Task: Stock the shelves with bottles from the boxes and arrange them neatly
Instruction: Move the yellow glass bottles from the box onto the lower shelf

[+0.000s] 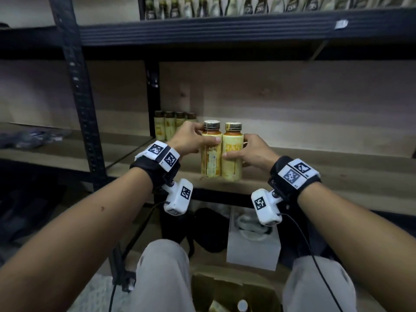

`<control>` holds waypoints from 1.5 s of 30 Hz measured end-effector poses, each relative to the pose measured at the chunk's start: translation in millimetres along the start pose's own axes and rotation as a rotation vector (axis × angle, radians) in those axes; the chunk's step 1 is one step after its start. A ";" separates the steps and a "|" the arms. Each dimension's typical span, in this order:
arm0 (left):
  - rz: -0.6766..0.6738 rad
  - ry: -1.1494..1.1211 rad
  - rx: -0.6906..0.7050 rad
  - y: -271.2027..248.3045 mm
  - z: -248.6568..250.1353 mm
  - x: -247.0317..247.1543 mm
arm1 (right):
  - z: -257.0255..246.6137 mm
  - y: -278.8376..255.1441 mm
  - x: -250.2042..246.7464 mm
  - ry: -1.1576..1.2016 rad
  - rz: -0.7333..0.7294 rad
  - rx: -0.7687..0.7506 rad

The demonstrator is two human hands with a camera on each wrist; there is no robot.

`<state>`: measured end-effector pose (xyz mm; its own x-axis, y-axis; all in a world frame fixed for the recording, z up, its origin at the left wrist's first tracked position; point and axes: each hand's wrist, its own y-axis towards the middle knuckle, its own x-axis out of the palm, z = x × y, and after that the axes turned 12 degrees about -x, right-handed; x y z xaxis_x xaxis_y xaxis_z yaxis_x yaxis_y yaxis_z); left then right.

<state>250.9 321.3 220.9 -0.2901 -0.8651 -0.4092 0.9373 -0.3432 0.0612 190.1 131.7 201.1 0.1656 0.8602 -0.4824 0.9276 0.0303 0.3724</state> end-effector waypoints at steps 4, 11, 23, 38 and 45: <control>0.037 0.002 -0.016 39.4 5.4 -7.2 | 12.0 46.0 -1.8 -0.018 -0.005 0.027; 0.086 0.009 -0.112 126.8 -7.8 -16.4 | 50.5 125.9 4.2 -0.103 -0.064 0.024; 0.340 0.332 -0.136 288.5 -37.3 -27.4 | 123.7 256.4 8.7 -0.268 -0.018 0.050; 0.341 0.319 -0.028 371.0 -71.9 -7.4 | 191.0 335.1 26.1 -0.348 0.139 0.068; 0.395 0.374 -0.066 377.0 -75.0 -8.4 | 201.0 345.2 36.2 -0.328 0.181 0.070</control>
<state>621.2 226.5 179.2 0.1634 -0.7303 -0.6633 0.9746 0.0152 0.2233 583.6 70.9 152.8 0.4171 0.6390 -0.6463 0.8922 -0.1524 0.4252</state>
